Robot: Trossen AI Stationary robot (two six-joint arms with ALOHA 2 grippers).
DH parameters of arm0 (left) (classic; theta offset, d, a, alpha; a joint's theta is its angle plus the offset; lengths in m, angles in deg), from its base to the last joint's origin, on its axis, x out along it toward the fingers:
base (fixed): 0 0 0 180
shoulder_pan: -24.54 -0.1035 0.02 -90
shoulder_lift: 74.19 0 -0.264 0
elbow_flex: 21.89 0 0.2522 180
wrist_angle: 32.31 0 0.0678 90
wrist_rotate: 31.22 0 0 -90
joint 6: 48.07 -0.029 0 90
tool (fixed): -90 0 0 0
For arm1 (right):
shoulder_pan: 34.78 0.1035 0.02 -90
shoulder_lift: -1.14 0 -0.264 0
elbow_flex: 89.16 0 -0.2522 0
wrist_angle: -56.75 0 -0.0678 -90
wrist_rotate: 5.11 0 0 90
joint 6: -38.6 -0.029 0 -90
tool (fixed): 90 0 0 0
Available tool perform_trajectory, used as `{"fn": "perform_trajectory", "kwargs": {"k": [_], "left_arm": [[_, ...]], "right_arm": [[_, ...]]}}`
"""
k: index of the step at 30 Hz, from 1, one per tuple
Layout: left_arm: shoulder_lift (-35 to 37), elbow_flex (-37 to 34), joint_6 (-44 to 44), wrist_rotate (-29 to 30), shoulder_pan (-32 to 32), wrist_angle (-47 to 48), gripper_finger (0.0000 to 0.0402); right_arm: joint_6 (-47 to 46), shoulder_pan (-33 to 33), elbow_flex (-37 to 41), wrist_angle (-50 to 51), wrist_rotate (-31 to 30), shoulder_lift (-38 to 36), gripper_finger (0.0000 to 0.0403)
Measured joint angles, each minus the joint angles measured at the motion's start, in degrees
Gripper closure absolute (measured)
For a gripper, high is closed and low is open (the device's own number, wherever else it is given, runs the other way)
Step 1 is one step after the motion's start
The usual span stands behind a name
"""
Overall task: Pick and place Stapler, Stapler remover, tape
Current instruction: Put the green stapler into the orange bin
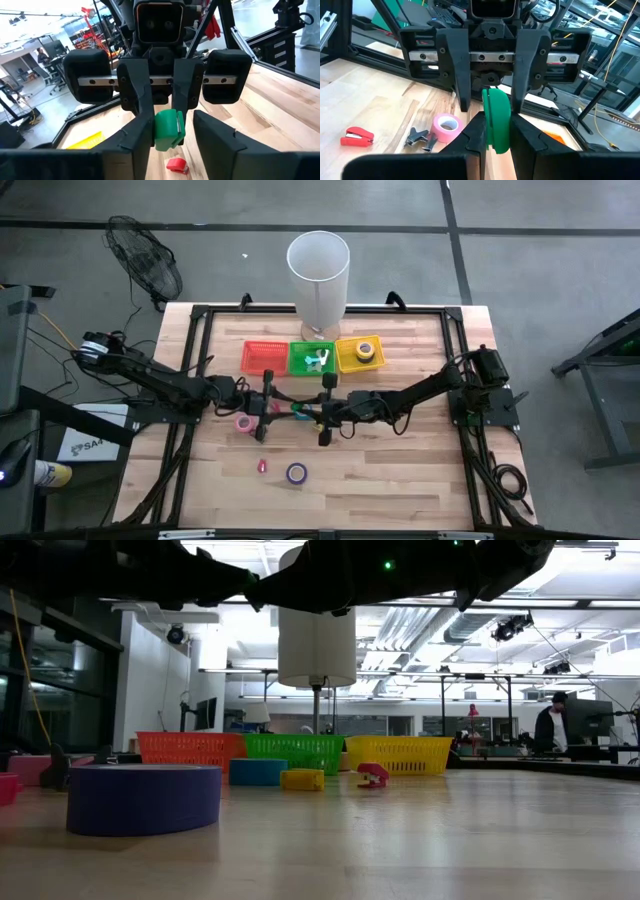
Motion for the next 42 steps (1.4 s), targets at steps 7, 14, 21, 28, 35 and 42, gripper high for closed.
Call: {"fn": "perform_trajectory", "kwargs": {"k": [7,14,21,28,35,42], "left_arm": [[-0.69,-0.02,0.16,-0.09,0.00,-0.55,0.0284],[-1.04,0.39,-0.97,0.04,0.00,-0.34,0.0323],[-1.07,0.37,-1.71,0.42,-0.02,0.08,0.0341],[-1.07,0.44,-1.71,0.22,-0.02,0.94,0.0341],[-1.09,0.47,-2.26,1.73,-0.07,1.52,0.0343],[-1.11,0.42,-3.08,6.00,-0.04,2.01,0.0344]], "right_arm": [[-0.03,0.00,0.02,0.31,0.71,0.00,0.0355],[-0.21,0.00,0.02,0.41,0.36,0.00,0.0355],[-1.35,0.09,0.04,1.06,-1.68,0.00,0.0339],[-1.32,0.07,0.04,1.40,-1.30,0.00,0.0338],[-1.28,1.07,-0.07,2.25,-7.50,0.00,0.0321],[-1.34,2.84,-0.07,2.69,-18.61,-0.15,0.0276]]}}
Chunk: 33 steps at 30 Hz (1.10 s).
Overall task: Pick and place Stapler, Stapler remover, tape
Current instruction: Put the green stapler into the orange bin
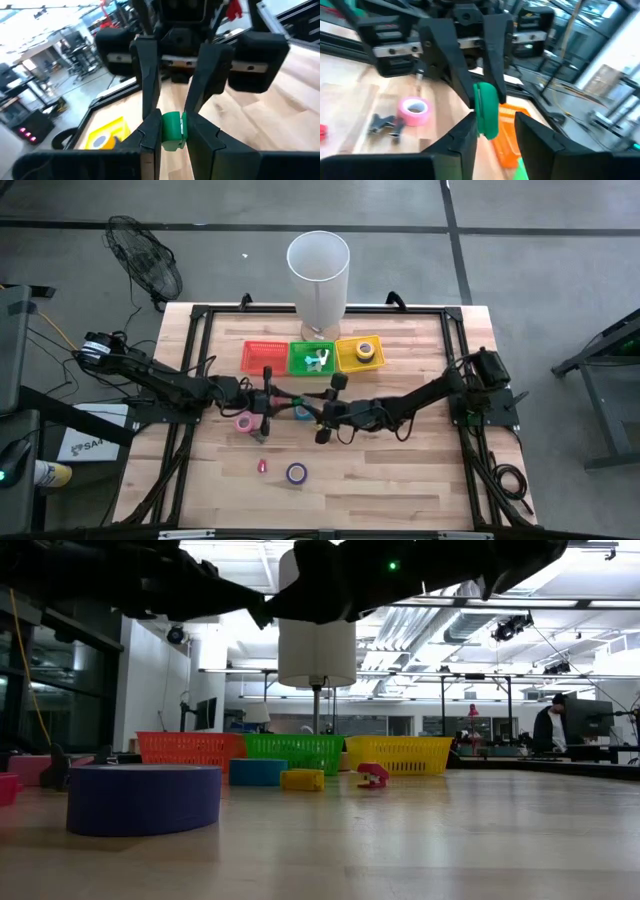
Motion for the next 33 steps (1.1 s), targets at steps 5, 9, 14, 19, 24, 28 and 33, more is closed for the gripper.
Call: {"fn": "perform_trajectory", "kwargs": {"k": [5,9,14,19,24,28,33], "left_arm": [[-0.07,-0.17,0.02,6.50,0.13,3.64,0.0346],[-0.04,-0.13,1.56,16.93,0.04,7.85,0.0347],[-0.04,-0.13,4.82,31.25,0.02,13.44,0.0347],[-0.04,-0.11,10.55,38.22,-0.93,19.84,0.0347],[-0.02,-0.11,16.82,34.36,-6.93,26.10,0.0347],[-0.02,-0.11,18.26,28.11,-12.82,28.60,0.0347],[0.00,-0.11,18.25,18.04,-19.83,28.53,0.0331]], "right_arm": [[-3.43,0.65,0.02,1.58,-11.18,-0.22,0.0249],[-7.86,0.94,0.04,3.77,-16.62,-0.20,0.0235],[-13.28,0.87,0.04,7.31,-16.68,-0.20,0.0231],[-15.56,0.87,0.04,9.00,-16.95,-0.20,0.0231],[-16.37,0.87,0.04,9.01,-16.92,-0.17,0.0231],[-16.73,0.87,0.04,9.09,-16.65,-0.17,0.0231],[-18.09,0.87,0.08,10.28,-16.63,-0.15,0.0231]]}}
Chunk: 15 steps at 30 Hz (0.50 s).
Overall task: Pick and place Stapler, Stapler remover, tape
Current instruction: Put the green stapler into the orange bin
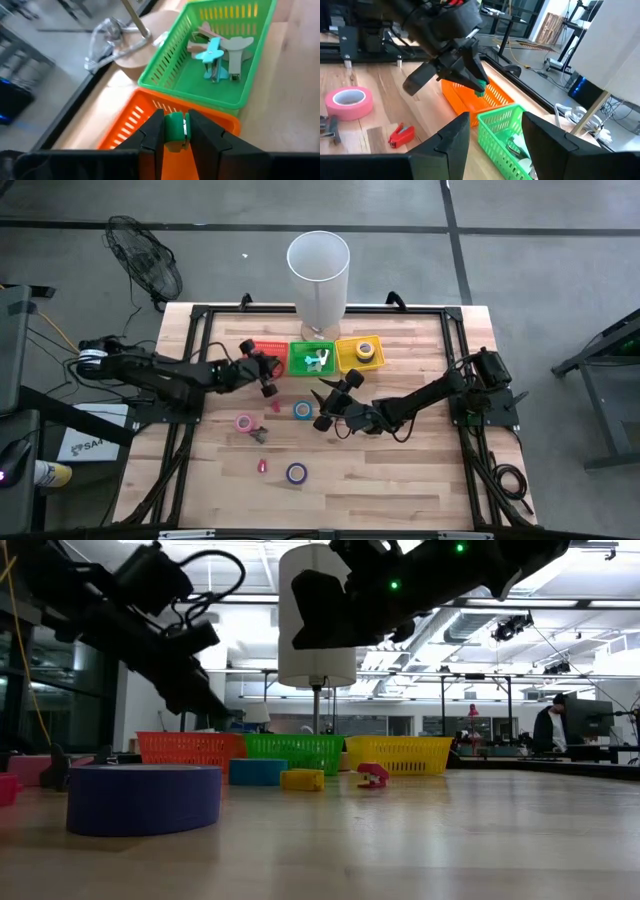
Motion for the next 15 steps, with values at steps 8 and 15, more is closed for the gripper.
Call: {"fn": "perform_trajectory", "kwargs": {"k": [8,15], "left_arm": [[0.00,0.02,0.44,-11.36,-9.03,1.75,0.0331],[0.00,0.02,0.35,-18.46,-12.93,2.48,0.0308]], "right_arm": [[-1.62,0.02,0.01,1.72,0.11,0.04,0.0231],[-2.04,0.02,0.01,3.52,0.31,0.07,0.0231]]}}
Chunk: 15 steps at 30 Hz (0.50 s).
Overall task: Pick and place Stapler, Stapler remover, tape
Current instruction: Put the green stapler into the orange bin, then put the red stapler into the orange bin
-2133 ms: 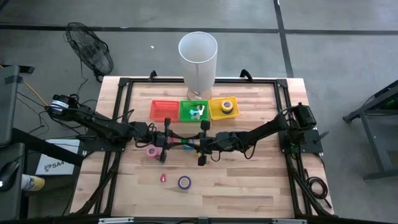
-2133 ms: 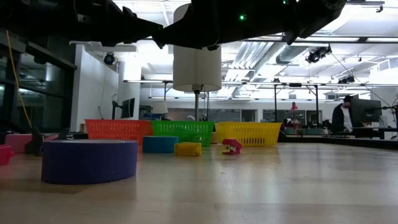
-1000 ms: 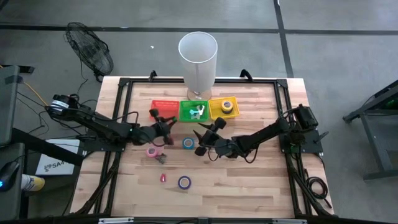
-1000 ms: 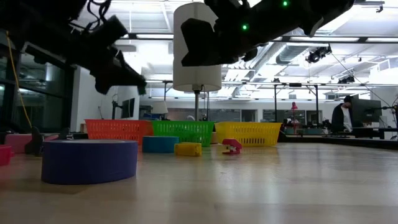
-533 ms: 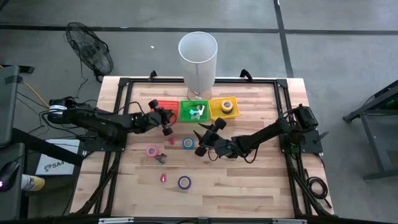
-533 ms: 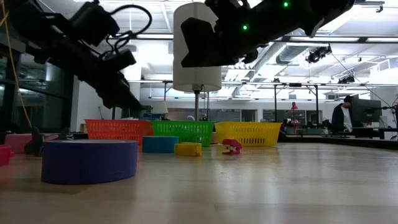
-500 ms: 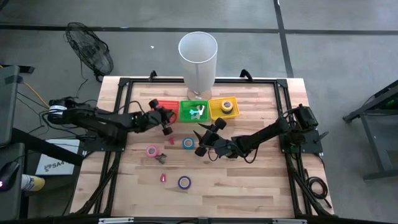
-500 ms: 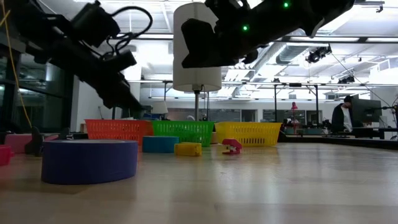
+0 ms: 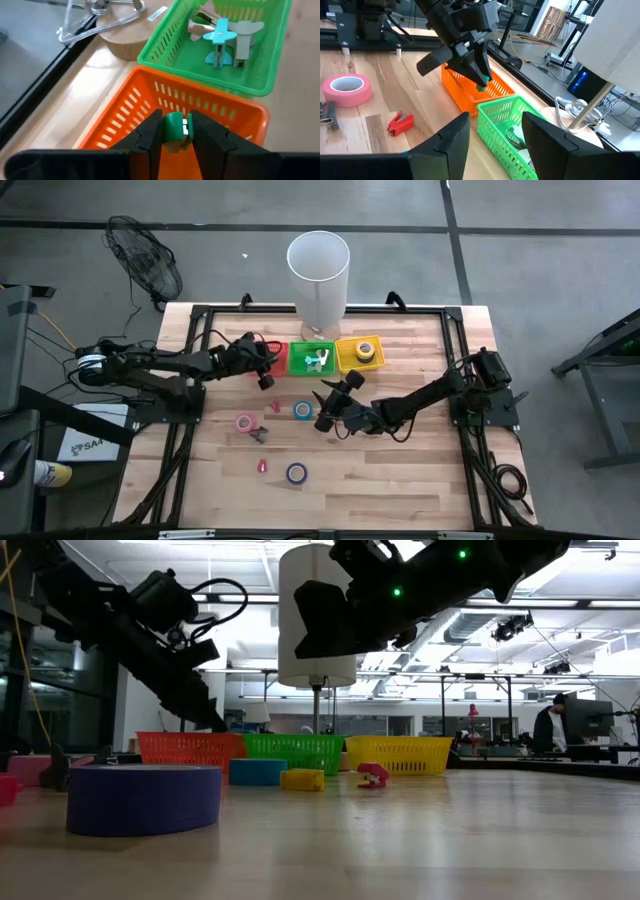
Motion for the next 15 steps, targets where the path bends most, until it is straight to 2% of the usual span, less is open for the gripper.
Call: {"fn": "perform_trajectory", "kwargs": {"k": [7,15], "left_arm": [[0.00,0.00,-0.56,-0.58,0.15,-0.03,0.0258],[0.00,0.04,-0.59,-1.97,0.15,-0.07,0.0189]], "right_arm": [[-1.93,0.00,0.00,1.77,5.65,0.02,0.0231],[-3.71,0.00,0.00,6.06,8.44,-1.86,0.0231]]}}
